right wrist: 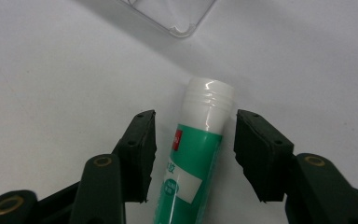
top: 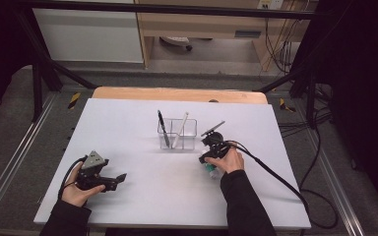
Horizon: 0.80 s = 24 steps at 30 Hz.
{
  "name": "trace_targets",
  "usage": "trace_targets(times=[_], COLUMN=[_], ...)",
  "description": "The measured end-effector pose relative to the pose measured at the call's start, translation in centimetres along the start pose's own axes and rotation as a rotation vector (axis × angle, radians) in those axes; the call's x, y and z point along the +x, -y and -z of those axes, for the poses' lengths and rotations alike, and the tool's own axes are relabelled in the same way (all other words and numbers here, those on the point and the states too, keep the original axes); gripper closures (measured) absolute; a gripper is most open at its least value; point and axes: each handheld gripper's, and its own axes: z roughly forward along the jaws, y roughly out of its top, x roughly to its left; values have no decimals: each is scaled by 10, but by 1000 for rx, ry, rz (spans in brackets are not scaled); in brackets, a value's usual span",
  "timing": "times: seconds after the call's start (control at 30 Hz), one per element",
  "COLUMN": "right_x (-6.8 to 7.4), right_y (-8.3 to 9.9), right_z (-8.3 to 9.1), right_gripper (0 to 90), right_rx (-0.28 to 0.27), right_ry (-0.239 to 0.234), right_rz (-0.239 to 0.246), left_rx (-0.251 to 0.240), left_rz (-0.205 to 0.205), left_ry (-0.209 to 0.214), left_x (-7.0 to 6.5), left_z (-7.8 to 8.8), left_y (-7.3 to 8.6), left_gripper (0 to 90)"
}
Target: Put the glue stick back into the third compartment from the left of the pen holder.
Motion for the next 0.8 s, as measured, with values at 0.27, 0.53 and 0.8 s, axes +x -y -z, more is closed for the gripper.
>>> trace_targets(times=[0.27,0.53,0.8], right_x=[-1,-2,0], right_y=[0,0,0], right_z=[-3,-8,-9], right_gripper=[556,592,626], right_rx=[27,54,58], right_ry=[1,3,20], right_rz=[-14,-24,-54], left_rx=[0,1,2], left_rz=[0,0,1], left_ry=[0,0,3], left_x=[0,-1,-1], left_z=[0,0,-1], left_y=[0,0,0], left_gripper=[85,85,85])
